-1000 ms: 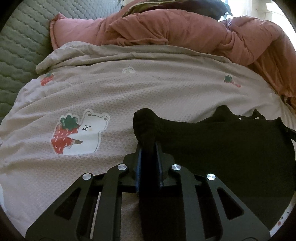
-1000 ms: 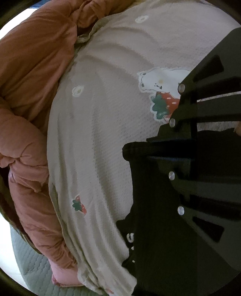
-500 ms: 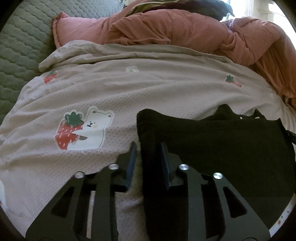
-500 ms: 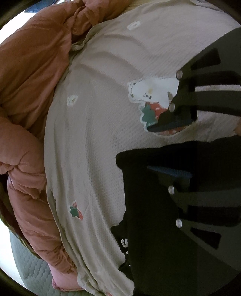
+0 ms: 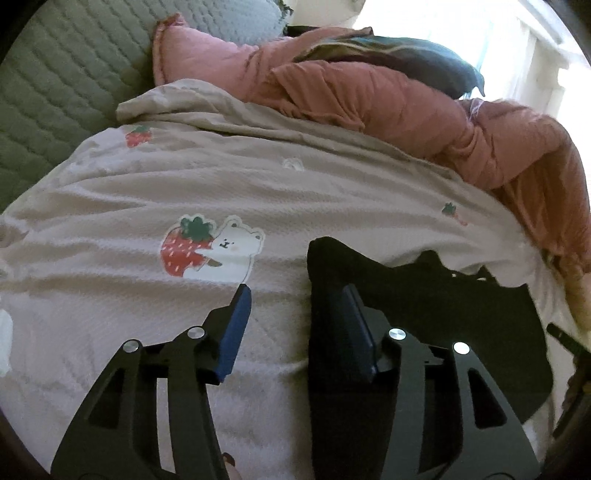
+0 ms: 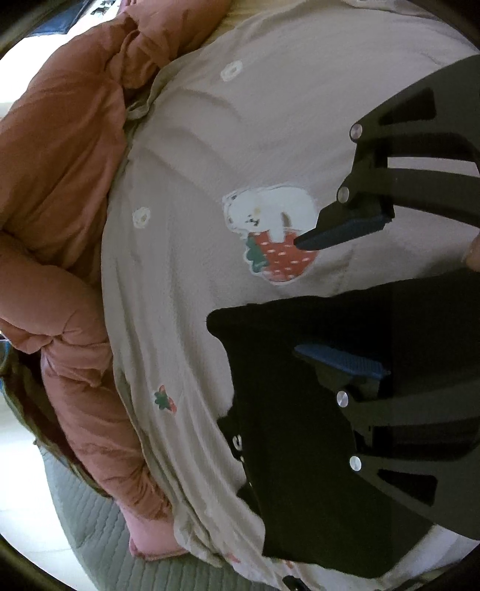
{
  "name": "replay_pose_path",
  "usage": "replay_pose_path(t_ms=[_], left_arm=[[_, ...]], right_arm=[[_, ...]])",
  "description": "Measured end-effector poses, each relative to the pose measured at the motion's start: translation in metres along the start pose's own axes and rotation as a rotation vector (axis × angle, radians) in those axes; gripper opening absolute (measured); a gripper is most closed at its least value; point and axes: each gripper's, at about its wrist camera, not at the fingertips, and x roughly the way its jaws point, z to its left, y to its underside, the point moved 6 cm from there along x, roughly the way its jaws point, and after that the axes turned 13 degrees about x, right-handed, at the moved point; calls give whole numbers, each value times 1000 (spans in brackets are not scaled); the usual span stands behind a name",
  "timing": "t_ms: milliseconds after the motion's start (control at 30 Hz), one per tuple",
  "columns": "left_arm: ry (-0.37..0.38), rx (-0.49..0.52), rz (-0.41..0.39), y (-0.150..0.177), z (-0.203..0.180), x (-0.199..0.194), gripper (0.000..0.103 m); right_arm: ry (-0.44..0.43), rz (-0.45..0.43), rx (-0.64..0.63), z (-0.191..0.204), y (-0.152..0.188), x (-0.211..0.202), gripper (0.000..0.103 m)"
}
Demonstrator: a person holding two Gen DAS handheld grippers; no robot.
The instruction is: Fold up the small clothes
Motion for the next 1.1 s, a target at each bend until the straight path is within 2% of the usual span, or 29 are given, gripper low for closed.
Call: replay_pose_path(t_ms=[33,100,400,667,800,967,1000,1033,1067,1100], left_arm=[[6,-5,0,1,0,-2,51],[23,-16,0,6,0,-8,54],[169,-80,47,51,-12,-24,53],[206,-183,84,81,-13,-25,53],[212,-179,102,87,-21,-24,53],[231,-203,113,93,-29,-20,52],[223,-199,113,94,-30,-20,46],[224,-197,114,94,-31,-20,33],[234,-192,116,94,-33,-19,26],[240,-172,116,93,-36,-18,20]], right_arm=[[-8,-1,2,-2,3,-5,52],[-25,1,8,-3,9,-12,52],[-75,25,32,-11,37,-29,52],[-111,60,75,-16,46,-26,52],[-146,94,74,-11,54,-22,52],[-147,128,116,-17,61,-12,52],[-156,134,132,-19,62,-11,52],[-171,140,145,-20,63,-11,50],[-189,145,149,-20,64,-11,39],[-191,144,148,-19,64,-12,33]])
